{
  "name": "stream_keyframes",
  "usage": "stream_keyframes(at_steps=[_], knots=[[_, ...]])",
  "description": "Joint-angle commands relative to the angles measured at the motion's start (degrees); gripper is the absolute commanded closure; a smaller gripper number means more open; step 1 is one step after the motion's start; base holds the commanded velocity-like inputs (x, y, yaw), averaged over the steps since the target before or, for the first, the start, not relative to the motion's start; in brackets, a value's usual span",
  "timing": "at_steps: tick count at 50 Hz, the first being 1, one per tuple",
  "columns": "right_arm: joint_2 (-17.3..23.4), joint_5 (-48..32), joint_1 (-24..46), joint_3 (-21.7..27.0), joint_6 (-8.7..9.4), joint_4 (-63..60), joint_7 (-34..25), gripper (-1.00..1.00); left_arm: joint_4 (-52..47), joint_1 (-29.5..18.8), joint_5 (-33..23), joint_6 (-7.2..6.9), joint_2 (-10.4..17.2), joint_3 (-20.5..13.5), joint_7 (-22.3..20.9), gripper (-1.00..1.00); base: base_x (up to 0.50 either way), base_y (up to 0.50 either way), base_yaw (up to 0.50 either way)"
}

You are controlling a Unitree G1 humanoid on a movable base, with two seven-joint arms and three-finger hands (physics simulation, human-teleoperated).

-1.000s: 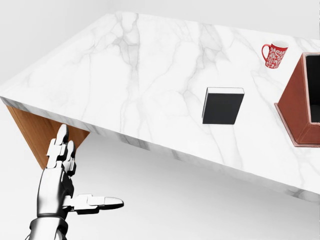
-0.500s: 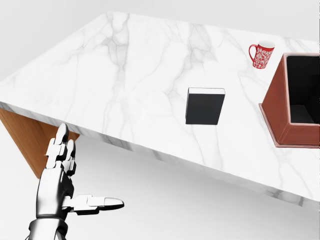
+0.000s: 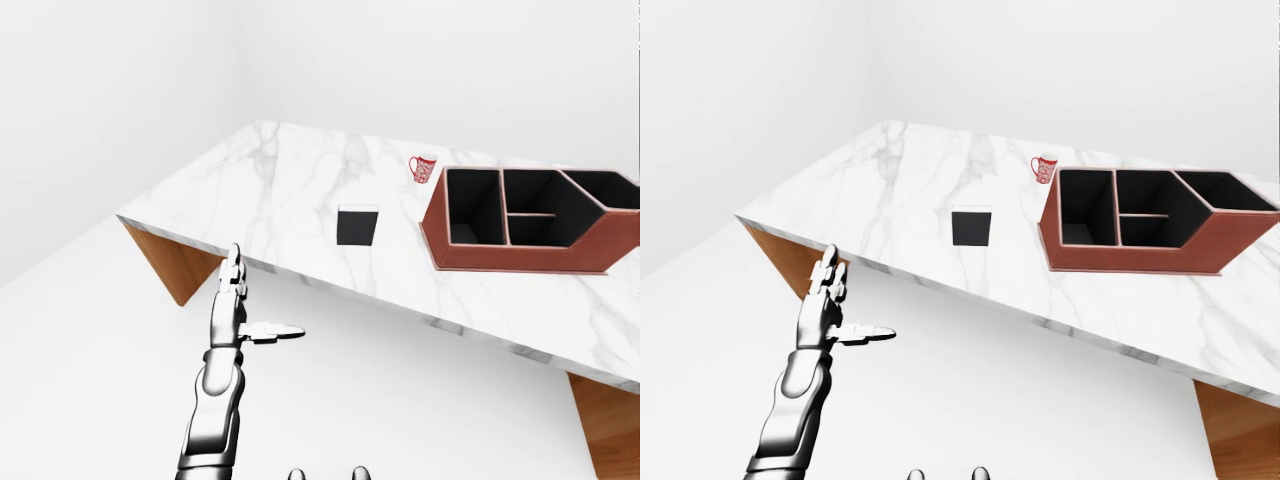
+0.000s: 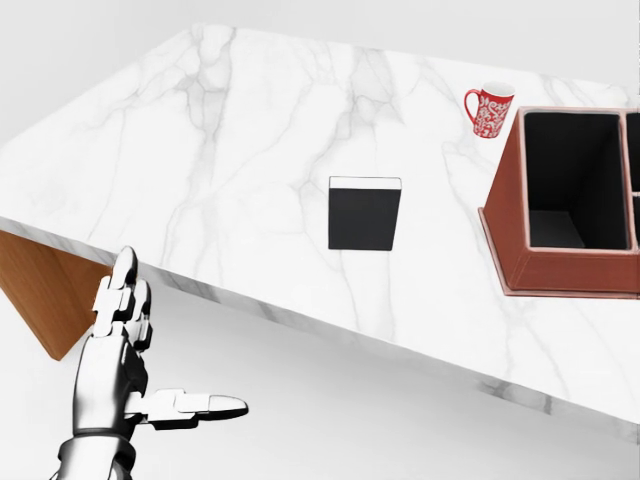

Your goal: Pick up the book and place it in the left compartment of the caddy.

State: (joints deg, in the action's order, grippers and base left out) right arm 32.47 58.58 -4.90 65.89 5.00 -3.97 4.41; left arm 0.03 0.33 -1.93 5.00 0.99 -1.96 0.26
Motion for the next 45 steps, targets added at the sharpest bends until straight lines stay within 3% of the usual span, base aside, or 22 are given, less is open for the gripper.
stream_keyframes(at_steps=[1, 45], knots=[[0.1, 0.7, -0.5, 1.2, 0.00, -1.4, 0.6, -1.00, 1.0, -0.3, -0.2, 0.00, 0.0, 0.0, 0.2, -1.00, 0.10, -0.23, 0.00], [0.2, 0.4, -0.3, 0.5, 0.00, -0.7, 0.8, -1.00, -1.2, 0.3, -0.8, -0.18, -0.1, 0.4, 0.3, -1.00, 0.10, -0.23, 0.00]])
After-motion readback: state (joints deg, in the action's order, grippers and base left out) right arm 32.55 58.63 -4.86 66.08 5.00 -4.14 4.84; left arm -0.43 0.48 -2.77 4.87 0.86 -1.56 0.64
